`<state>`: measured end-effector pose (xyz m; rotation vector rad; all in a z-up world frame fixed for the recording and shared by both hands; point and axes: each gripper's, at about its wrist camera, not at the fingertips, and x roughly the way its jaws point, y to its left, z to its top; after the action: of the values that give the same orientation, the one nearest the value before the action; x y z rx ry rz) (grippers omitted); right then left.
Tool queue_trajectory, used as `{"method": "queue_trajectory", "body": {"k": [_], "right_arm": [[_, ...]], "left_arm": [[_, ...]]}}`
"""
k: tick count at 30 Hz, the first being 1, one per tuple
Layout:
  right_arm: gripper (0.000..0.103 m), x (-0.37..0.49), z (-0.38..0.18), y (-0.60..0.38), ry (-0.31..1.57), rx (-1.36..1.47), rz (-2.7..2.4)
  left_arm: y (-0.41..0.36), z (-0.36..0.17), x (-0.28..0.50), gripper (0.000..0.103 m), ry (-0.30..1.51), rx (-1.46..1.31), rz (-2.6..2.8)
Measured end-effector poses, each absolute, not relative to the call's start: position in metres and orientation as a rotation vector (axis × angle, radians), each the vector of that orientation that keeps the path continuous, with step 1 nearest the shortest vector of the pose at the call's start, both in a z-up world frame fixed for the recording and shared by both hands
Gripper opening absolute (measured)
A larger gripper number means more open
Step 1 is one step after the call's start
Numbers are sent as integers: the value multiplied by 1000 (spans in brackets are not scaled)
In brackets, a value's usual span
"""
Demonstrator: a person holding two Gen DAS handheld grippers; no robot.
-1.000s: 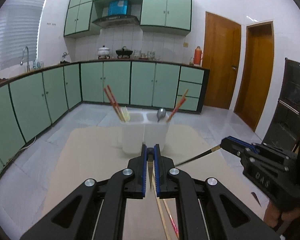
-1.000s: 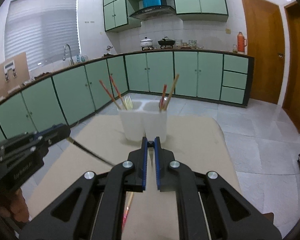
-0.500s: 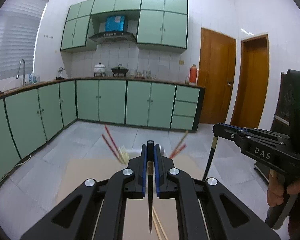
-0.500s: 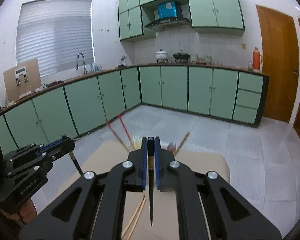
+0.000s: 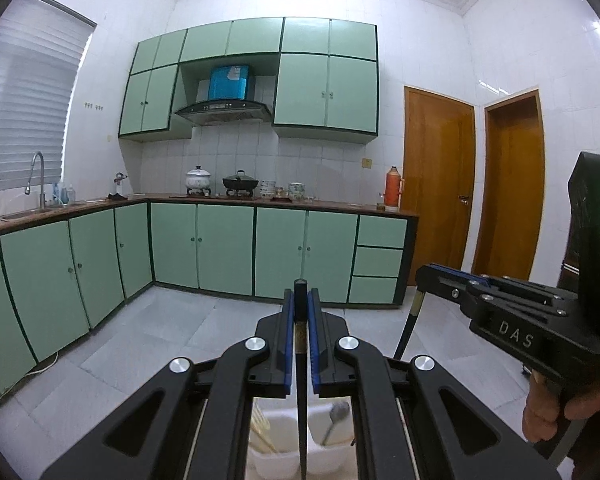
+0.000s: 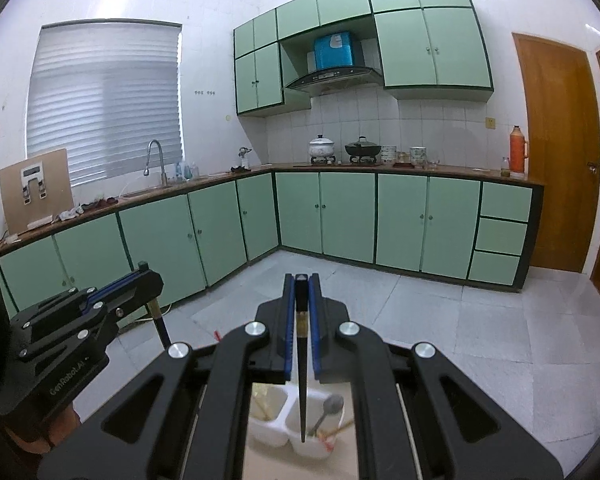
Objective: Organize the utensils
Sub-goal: 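Lift both black chopsticks over the white holder and lower them in, then open both tools to drop the black chopsticks into the holder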
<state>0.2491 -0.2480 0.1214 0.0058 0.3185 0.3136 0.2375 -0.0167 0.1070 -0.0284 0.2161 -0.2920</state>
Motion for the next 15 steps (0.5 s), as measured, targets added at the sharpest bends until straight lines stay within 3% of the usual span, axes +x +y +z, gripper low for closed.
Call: {"method": "queue_trajectory", "body": {"k": [8, 15], "right_arm": [[6, 294, 92, -243, 361, 15, 297], [6, 309, 52, -238, 441, -5, 309]], "left_arm": [[-21, 88, 290, 6, 243, -34, -275], [-29, 38, 322, 7, 370, -11, -275]]}}
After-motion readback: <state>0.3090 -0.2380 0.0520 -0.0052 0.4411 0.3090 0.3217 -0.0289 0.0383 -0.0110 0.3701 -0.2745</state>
